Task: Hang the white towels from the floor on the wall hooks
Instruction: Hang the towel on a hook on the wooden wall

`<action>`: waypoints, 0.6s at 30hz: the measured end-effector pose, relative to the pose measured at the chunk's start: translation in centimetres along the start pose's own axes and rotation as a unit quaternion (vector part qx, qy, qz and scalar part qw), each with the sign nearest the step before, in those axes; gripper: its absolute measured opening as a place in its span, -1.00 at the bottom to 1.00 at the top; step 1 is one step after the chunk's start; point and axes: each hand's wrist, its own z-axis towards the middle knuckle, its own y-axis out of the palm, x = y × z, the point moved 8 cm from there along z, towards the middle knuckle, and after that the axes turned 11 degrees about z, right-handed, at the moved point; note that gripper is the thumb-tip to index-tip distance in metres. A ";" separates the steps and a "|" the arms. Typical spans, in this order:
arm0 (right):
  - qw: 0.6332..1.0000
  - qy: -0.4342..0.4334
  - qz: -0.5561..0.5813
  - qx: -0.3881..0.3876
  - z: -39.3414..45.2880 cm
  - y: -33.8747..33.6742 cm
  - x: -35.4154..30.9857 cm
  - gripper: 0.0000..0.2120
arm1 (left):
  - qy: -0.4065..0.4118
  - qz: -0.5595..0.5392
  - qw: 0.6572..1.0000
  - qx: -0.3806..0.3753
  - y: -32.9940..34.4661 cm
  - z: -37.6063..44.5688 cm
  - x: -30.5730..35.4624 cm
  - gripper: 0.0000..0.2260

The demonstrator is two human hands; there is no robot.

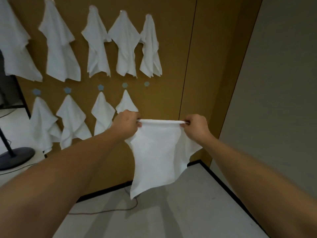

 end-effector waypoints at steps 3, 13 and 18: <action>1.000 -0.013 0.028 -0.001 6.1 2.1 2.6 -0.90 | -0.024 -0.005 1.000 -0.007 3.0 4.9 -0.8 -0.86; 0.986 -0.064 0.131 -0.082 26.3 7.5 8.9 -0.87 | -0.124 -0.066 0.990 0.015 9.9 21.6 -2.3 -0.88; 0.969 -0.214 0.117 -0.042 31.8 9.6 9.7 -0.77 | -0.117 -0.064 0.990 0.048 12.9 27.1 -2.1 -0.77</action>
